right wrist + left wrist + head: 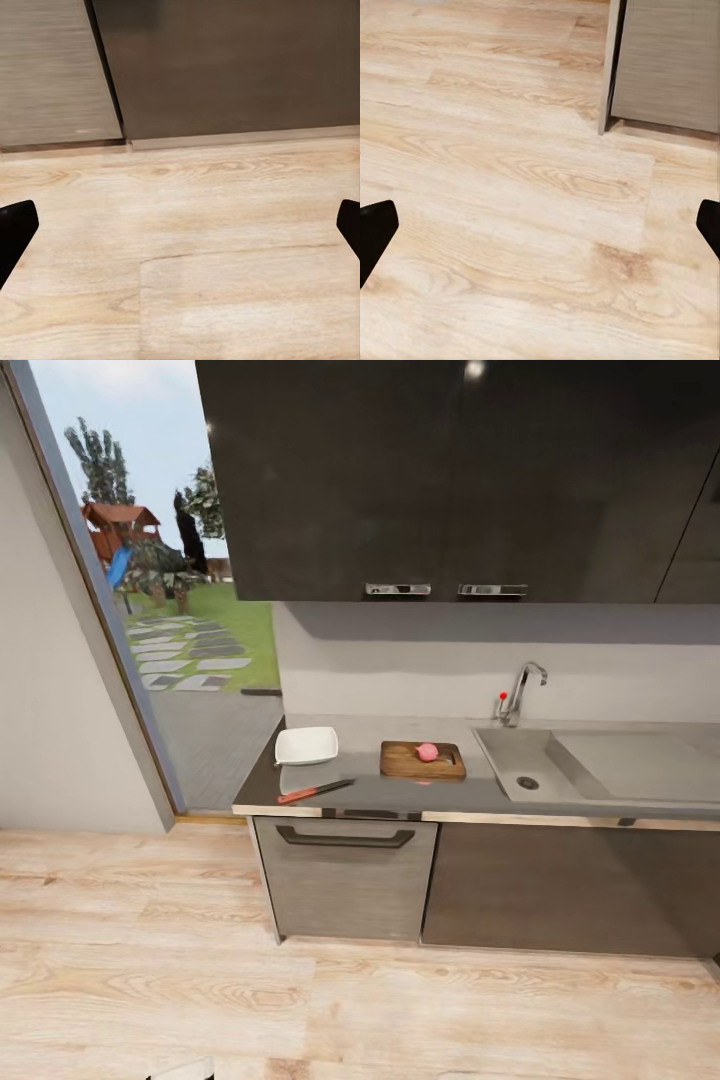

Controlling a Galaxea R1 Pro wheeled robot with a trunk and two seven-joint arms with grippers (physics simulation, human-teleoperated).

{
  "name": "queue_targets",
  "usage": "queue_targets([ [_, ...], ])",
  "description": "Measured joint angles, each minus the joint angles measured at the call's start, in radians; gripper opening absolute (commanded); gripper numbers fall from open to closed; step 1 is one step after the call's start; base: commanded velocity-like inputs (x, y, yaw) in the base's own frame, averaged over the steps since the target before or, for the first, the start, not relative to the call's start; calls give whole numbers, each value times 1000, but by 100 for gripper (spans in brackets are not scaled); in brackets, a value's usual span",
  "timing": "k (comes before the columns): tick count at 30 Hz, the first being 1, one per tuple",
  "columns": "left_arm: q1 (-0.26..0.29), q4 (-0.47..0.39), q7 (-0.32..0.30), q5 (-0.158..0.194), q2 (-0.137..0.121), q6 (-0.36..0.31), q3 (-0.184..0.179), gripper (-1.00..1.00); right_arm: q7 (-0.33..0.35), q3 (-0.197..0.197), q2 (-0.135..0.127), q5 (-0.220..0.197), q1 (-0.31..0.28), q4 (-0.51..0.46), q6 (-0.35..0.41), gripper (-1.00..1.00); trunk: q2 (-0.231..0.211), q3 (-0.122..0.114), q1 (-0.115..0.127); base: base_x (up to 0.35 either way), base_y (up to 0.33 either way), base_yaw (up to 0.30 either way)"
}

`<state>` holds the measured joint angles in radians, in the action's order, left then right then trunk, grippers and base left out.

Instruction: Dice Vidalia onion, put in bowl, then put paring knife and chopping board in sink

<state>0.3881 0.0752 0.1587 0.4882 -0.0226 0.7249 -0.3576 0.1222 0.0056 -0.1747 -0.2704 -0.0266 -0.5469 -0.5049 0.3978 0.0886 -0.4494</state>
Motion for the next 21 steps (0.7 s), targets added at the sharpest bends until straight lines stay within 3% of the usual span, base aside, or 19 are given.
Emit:
queue_targets([
  [21,0,0,-3,0,0,-1,-1,100,0,0,0,0,0,0,0,100,0,0,0,79,261,0],
])
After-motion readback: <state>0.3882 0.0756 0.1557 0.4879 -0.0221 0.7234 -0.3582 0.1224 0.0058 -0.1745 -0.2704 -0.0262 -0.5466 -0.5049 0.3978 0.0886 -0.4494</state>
